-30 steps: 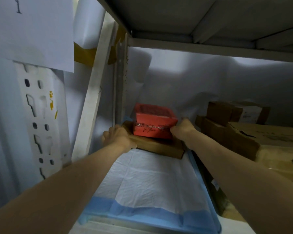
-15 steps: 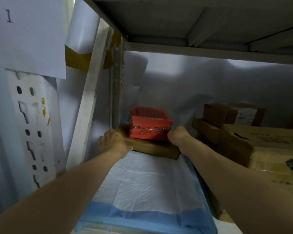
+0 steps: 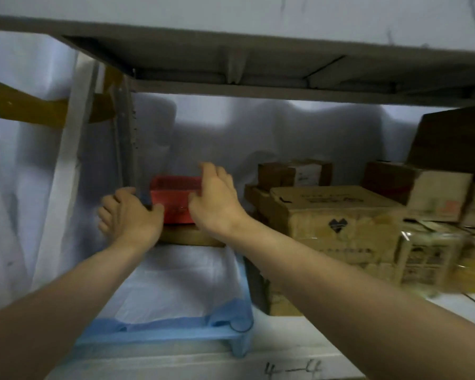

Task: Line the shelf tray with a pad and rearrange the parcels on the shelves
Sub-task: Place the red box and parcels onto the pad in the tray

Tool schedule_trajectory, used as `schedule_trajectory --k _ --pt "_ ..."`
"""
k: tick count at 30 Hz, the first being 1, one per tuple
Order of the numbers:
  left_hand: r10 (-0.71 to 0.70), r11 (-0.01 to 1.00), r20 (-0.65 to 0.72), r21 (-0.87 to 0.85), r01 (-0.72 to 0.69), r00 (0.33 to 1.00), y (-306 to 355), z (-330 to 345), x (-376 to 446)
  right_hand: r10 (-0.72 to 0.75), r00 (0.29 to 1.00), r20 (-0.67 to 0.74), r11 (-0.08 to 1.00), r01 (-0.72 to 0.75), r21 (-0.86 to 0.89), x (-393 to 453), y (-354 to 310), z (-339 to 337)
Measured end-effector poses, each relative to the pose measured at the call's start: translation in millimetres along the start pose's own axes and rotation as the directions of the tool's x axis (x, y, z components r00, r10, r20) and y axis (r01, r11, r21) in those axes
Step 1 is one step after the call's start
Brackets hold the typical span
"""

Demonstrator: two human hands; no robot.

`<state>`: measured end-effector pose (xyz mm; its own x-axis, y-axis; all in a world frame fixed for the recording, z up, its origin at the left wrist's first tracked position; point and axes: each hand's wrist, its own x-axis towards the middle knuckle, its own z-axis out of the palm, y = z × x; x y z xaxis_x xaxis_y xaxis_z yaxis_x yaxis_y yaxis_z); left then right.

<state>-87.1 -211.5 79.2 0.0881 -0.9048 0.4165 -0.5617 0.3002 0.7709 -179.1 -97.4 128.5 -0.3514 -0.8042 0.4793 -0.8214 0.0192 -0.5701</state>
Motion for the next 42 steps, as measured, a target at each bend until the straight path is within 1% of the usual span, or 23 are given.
schedule_trajectory --k 1,3,5,6,8,10,12,14,16,17,19,21,26,28,30,33,37,40,42 --pt "0.018 0.997 0.024 -0.07 -0.016 1.0 6 -2 -7 -0.069 0.997 -0.041 0.997 0.068 -0.025 -8 -3 -16" --pt "0.048 0.966 0.144 -0.259 -0.009 0.988 22 -1 -25 -0.161 0.978 -0.133 0.984 0.148 -0.104 -24 -1 -54" --pt "0.05 0.906 0.339 -0.411 0.099 0.94 43 -1 -54 -0.16 0.965 -0.206 0.981 0.133 -0.139 -38 14 -91" --pt "0.035 0.88 0.435 -0.44 0.179 0.9 52 1 -67 -0.124 0.962 -0.243 0.986 0.093 -0.138 -44 24 -107" --pt "-0.011 0.845 0.599 -0.423 0.327 0.801 69 5 -90 0.015 0.952 -0.305 0.994 -0.046 -0.094 -56 49 -136" --pt "-0.033 0.837 0.682 -0.38 0.394 0.73 81 9 -110 0.178 0.93 -0.32 0.98 -0.196 -0.023 -70 78 -159" --pt "-0.051 0.838 0.733 -0.337 0.429 0.678 91 13 -127 0.322 0.9 -0.295 0.946 -0.321 0.053 -83 108 -175" --pt "-0.061 0.836 0.767 -0.31 0.453 0.638 99 18 -139 0.453 0.86 -0.235 0.888 -0.411 0.205 -94 132 -185" --pt "-0.066 0.828 0.79 -0.298 0.475 0.61 103 20 -143 0.542 0.83 -0.132 0.804 -0.466 0.37 -102 147 -189" --pt "-0.062 0.826 0.804 -0.291 0.482 0.591 105 20 -145 0.577 0.814 -0.066 0.755 -0.502 0.421 -106 150 -190" --pt "-0.056 0.835 0.818 -0.276 0.476 0.572 109 18 -149 0.612 0.79 0.041 0.7 -0.565 0.437 -111 155 -191" --pt "-0.053 0.84 0.816 -0.275 0.468 0.575 112 18 -152 0.615 0.783 0.093 0.68 -0.586 0.44 -115 157 -191" --pt "-0.047 0.839 0.818 -0.28 0.467 0.574 115 17 -159 0.579 0.81 0.087 0.646 -0.521 0.558 -115 155 -192" --pt "-0.026 0.84 0.805 -0.303 0.449 0.592 118 16 -160 0.566 0.822 0.066 0.643 -0.49 0.589 -113 153 -193" --pt "-0.01 0.843 0.787 -0.324 0.428 0.616 121 13 -159 0.574 0.817 0.053 0.607 -0.468 0.642 -111 150 -194" --pt "0.032 0.852 0.795 -0.339 0.399 0.606 124 9 -155 0.622 0.782 0.029 0.511 -0.434 0.742 -109 146 -196" --pt "0.042 0.834 0.821 -0.342 0.432 0.57 127 8 -154 0.675 0.738 0.008 0.416 -0.389 0.822 -109 146 -201" --pt "-0.017 0.795 0.841 -0.317 0.517 0.541 120 13 -154 0.701 0.713 -0.02 0.383 -0.353 0.853 -107 150 -199" --pt "-0.074 0.804 0.832 -0.276 0.527 0.549 114 19 -155 0.72 0.692 -0.048 0.393 -0.35 0.85 -107 155 -197"
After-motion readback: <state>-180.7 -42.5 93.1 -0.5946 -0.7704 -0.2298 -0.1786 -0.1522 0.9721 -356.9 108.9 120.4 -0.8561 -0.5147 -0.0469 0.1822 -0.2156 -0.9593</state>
